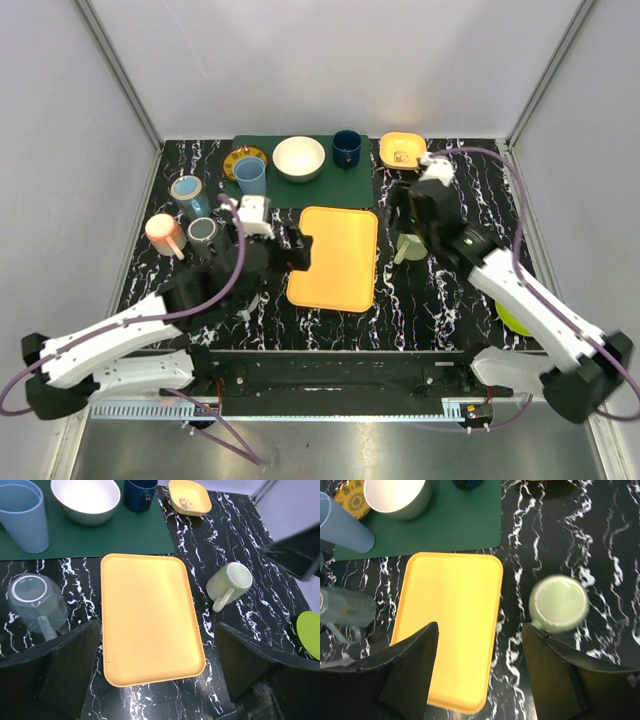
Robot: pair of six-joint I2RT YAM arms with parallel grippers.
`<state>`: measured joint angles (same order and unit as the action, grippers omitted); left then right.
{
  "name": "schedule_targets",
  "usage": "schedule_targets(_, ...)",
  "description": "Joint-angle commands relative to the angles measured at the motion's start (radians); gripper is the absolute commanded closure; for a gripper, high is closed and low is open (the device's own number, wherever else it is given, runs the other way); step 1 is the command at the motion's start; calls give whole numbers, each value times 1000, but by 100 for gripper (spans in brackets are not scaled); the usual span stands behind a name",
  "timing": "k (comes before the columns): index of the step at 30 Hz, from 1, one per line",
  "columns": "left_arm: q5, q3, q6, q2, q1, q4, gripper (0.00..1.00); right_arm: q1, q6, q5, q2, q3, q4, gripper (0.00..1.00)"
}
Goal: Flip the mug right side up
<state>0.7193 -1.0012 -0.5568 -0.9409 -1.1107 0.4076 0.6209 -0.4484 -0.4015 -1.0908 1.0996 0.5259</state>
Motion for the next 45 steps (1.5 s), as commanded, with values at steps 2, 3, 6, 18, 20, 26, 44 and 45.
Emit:
schedule_targets(2, 46, 30, -15, 117, 0, 53, 1, -24, 51, 22, -235, 155, -232, 26)
schedule_targets(3, 43, 39, -8, 122, 0, 65, 1, -36, 54, 50, -277, 172, -247, 26)
schedule_targets(6, 23, 53, 6, 139, 0, 79, 1, -102, 50, 114, -443, 279, -277, 27)
schedule_targets(18, -36, 15, 51, 126, 247, 94, 1, -170, 133, 124, -881, 759, -258, 30)
schedule_targets(20, -101, 21, 40, 110, 293, 92, 1, -210, 87, 180, -1009, 873, -148, 33)
schedule_targets(26, -130, 99, 20, 134, 313, 69, 1, -239, 132, 187, -1248, 1149, -75, 33)
schedule_targets(44, -195, 136, 54, 122, 391, 63, 1, -294, 7, 243, -1574, 1523, -60, 32)
schedule_targets(45, -199, 136, 54, 120, 394, 63, 1, -293, 4, 248, -1580, 1536, -60, 32)
